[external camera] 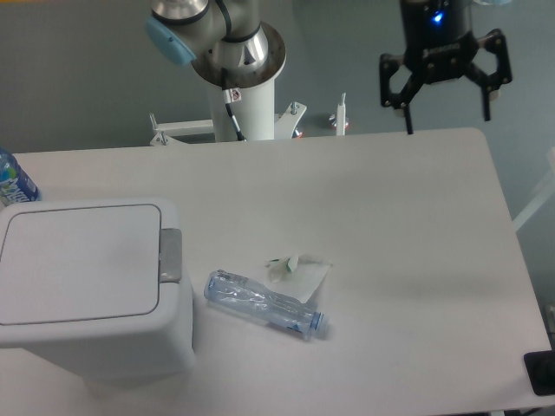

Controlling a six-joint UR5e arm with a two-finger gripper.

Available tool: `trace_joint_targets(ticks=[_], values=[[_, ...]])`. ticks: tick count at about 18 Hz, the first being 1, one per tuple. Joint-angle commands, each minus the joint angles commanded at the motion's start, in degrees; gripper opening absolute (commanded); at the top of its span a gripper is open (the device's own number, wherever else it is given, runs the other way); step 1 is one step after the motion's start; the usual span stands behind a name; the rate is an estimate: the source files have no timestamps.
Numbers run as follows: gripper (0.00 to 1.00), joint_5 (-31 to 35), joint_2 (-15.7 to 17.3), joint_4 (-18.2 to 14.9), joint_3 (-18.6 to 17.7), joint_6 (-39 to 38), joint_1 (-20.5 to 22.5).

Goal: Open the trash can
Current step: 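Move the open gripper down toward the grey button on the trash can lid, then lower the gripper fingertip onto the grey lid button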

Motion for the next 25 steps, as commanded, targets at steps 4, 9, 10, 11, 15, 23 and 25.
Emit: trace_joint_targets(ticks=[4,9,10,11,15,23,25], values=[[1.0,-0.4,-2.5,-0.1,2.9,-10.5,-5.4],[1.0,-0.4,-8.3,-0.1,8.2,-24.9,-11.9],[1.0,-0.4,-8.9,-0.1,8.4,-27.8,-13.4],[1.0,-0.4,-9.3,-0.1,8.3,-30.6,-14.8],[1.0,-5.8,-9.8,-0.5,7.7,-37.5,-17.1],[1.0,-14.7,-10.2,-0.6,3.3,-42.3,-17.0],[1.0,-15.6,-10.4,-0.6,3.1,-42.6,-17.0]])
